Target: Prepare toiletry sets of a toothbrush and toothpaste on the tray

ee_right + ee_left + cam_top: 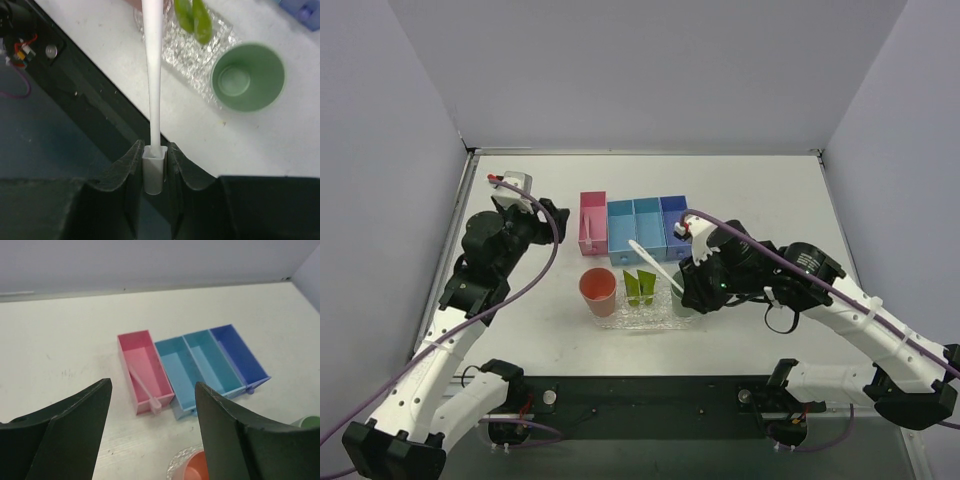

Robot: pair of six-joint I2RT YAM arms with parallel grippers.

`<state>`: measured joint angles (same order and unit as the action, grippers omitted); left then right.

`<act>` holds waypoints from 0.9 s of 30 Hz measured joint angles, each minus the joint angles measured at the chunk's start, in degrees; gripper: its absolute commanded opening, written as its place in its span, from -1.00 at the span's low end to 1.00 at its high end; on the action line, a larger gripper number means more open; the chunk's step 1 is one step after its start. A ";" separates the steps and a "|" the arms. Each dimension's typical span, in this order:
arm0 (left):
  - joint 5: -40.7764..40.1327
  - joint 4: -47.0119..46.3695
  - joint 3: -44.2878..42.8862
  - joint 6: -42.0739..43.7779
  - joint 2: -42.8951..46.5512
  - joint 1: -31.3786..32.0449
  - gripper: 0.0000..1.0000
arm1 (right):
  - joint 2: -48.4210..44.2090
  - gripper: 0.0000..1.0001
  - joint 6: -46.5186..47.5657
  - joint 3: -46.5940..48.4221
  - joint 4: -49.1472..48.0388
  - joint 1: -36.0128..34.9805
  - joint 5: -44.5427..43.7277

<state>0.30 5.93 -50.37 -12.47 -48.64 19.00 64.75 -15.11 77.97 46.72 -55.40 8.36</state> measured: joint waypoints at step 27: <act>-2.82 4.39 1.40 4.24 -2.82 0.00 0.55 | 6.64 -1.00 -6.29 -4.46 18.03 0.70 12.79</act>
<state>-2.52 10.33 -48.97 -8.23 -51.46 19.00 71.40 -21.41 73.52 64.75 -54.70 21.15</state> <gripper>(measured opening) 0.775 0.180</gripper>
